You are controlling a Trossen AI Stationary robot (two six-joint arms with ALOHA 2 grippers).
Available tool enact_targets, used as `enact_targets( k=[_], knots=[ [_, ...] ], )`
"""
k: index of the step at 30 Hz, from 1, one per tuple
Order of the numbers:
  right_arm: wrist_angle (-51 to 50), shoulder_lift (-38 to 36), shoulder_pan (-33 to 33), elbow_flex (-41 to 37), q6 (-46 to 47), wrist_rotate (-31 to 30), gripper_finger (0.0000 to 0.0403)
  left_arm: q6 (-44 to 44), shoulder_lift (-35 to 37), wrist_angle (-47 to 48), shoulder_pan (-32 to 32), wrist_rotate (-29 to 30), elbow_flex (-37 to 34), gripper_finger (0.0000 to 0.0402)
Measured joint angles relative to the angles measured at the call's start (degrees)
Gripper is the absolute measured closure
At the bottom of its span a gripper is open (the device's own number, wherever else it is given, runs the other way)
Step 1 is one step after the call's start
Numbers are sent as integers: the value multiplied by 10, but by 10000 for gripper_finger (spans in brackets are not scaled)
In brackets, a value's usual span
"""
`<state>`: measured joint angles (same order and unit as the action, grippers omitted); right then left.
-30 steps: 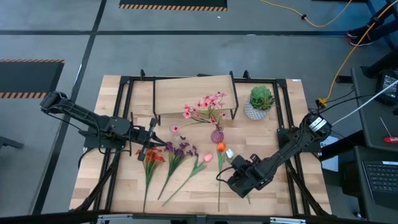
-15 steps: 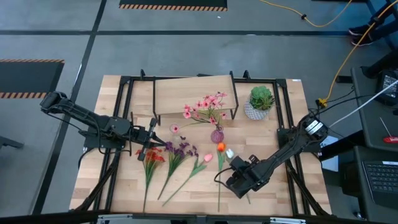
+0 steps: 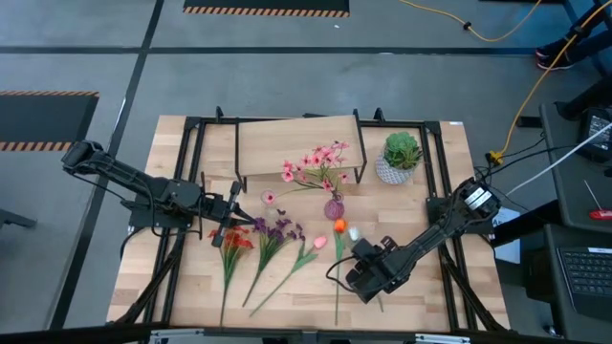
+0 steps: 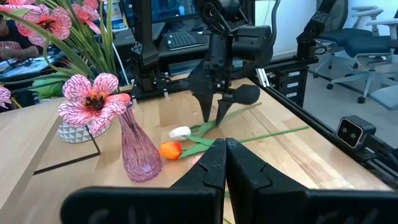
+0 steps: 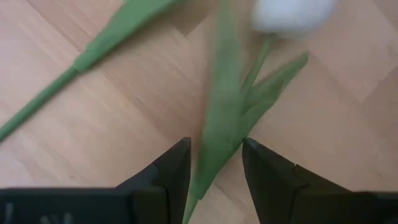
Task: Pick and place flowers into a vace then onto a shelf
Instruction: Put the white flower into the pink vase
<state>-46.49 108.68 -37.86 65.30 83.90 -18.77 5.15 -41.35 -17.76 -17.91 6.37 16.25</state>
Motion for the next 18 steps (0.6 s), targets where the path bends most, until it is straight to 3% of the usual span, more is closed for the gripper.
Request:
enact_targets(
  k=[13,18],
  knots=[
    [-3,19,5,2,-1,11,257,0,0,0,0,0,0,398],
    [2,20,5,5,-1,16,296,0,0,0,0,0,0,398]
  ],
)
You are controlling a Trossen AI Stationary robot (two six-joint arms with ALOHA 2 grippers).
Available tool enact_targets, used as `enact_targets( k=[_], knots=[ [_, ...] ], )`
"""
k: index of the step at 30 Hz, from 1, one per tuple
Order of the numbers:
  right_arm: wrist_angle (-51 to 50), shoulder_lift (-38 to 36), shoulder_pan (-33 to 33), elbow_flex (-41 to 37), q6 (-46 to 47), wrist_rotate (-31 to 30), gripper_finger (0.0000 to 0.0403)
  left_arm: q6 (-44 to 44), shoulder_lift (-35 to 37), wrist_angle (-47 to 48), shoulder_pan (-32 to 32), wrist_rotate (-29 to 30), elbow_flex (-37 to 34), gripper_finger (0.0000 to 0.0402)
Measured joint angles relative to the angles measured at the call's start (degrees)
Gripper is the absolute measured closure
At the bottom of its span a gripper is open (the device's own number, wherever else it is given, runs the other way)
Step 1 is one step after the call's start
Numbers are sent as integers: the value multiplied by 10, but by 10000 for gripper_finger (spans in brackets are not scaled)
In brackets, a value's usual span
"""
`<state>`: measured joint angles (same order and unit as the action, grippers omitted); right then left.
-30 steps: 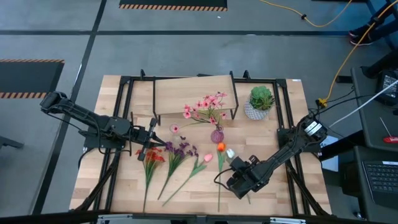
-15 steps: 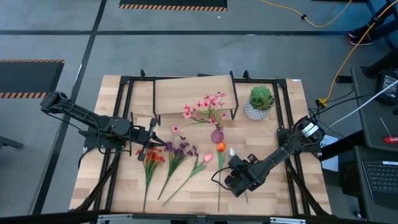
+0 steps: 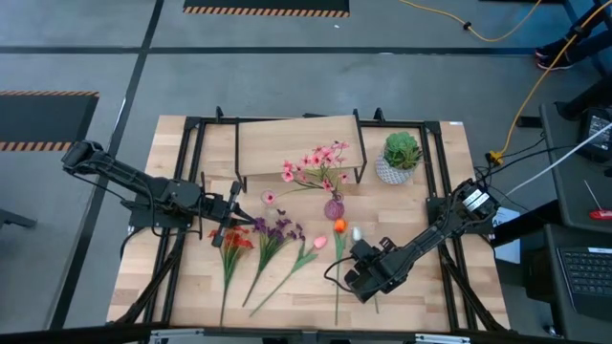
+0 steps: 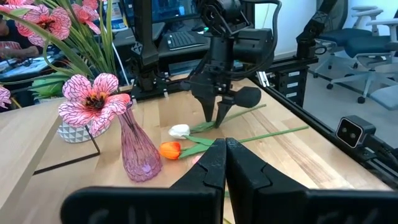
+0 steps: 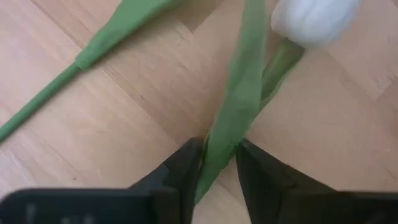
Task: Pick and place flowers into a vace then onto a shelf
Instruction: Put the white flower into the pink vase
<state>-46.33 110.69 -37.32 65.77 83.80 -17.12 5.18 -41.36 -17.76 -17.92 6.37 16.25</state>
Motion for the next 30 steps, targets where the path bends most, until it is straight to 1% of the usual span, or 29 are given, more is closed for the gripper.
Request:
enact_targets(
  k=[6,7,12,16,21,30],
  knots=[
    [-12,3,0,18,-1,5,383,0,0,0,0,0,0,398],
    [-18,3,0,21,-1,6,390,0,0,0,0,0,0,398],
    [-25,4,0,30,-1,15,386,0,0,0,0,0,0,398],
    [-38,4,1,34,0,27,396,0,0,0,0,0,0,398],
    [-66,4,0,46,2,28,396,0,0,0,0,0,0,398],
    [-204,3,-9,100,48,23,399,0,0,0,0,0,0,398]
  ],
)
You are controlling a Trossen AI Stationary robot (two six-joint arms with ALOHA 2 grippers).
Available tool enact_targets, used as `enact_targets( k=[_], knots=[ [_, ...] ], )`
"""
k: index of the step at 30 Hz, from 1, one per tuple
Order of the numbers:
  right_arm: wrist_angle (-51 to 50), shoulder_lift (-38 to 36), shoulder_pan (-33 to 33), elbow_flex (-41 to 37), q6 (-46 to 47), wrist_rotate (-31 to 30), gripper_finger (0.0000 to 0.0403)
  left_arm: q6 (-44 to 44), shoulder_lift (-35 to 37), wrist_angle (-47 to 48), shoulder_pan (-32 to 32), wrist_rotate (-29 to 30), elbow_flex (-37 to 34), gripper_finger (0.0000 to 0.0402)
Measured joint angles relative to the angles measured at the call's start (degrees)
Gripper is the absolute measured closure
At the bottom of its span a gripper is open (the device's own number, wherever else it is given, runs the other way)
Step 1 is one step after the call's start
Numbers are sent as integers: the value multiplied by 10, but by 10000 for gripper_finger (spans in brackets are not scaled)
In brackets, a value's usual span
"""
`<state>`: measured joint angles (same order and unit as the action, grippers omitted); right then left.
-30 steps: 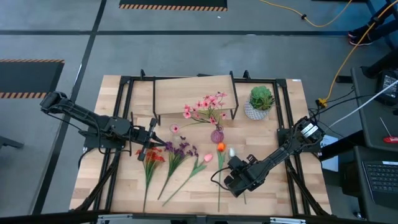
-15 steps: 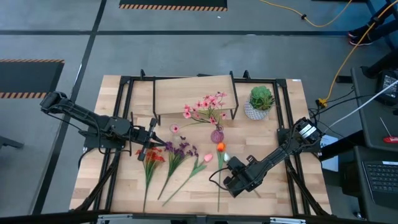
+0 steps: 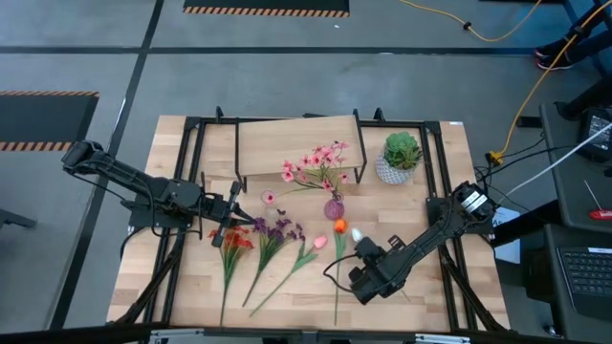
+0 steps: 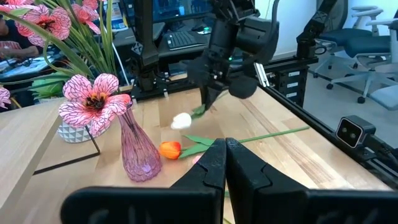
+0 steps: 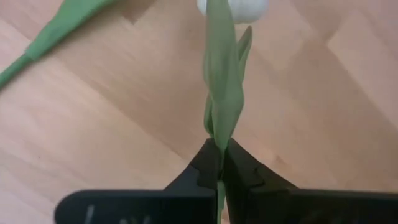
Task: Pick and place flowers into a vace then onto a shelf
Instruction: Put the white flower into the pink vase
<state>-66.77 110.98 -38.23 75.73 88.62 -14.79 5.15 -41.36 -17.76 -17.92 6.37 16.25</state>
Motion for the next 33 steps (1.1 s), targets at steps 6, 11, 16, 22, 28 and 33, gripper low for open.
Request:
enact_targets(
  k=[6,11,16,22,28,33],
  knots=[
    [-62,-2,-18,29,18,-40,399,0,0,0,0,0,0,398],
    [-60,-38,-21,27,1,-59,399,0,0,0,0,0,0,398],
    [-20,-91,-22,26,-71,-99,399,0,0,0,0,0,0,398],
    [-9,-135,-22,26,-139,-145,399,1,0,0,0,0,0,398],
    [15,-156,-22,27,-215,-173,399,1,0,0,0,0,0,398],
    [43,-160,-24,26,-256,-178,399,1,0,0,0,0,0,398]
  ],
)
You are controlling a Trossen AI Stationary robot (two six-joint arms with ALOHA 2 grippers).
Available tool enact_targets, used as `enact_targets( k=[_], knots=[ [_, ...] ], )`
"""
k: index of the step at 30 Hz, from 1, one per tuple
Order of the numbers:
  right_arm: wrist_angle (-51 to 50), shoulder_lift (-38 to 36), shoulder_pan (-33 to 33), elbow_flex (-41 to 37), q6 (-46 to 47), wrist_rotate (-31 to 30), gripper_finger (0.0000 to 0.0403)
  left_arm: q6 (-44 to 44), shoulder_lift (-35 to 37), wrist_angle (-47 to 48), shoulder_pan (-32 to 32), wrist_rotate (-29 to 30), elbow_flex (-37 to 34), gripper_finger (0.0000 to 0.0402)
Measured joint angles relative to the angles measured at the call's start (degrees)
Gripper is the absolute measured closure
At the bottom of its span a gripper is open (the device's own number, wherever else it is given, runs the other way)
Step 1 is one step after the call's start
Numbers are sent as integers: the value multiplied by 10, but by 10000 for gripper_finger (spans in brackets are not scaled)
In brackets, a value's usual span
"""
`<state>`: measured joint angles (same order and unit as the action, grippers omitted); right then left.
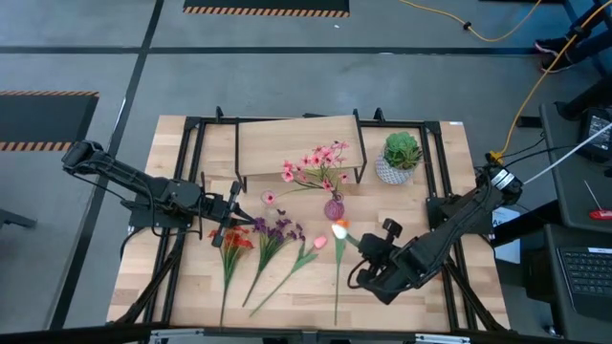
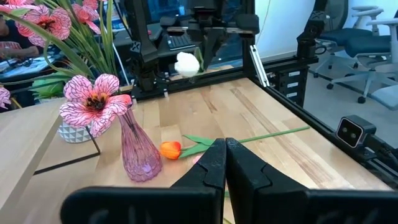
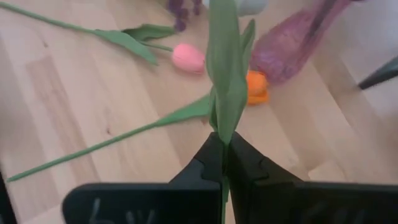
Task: Pick and place flowers into a vace then onto a shelf
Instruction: Put the white flower into the pink vase
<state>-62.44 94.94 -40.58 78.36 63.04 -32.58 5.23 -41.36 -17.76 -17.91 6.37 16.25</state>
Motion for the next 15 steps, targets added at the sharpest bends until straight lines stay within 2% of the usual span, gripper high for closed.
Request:
enact_targets(
  k=[5,9,15],
  knots=[
    [44,-1,-11,0,-47,-28,399,0,0,0,0,0,0,398],
    [65,-2,-23,-9,-46,-64,399,0,0,0,0,0,0,398],
    [227,-19,-38,-127,-61,-124,399,0,0,0,0,0,0,398]
  ],
)
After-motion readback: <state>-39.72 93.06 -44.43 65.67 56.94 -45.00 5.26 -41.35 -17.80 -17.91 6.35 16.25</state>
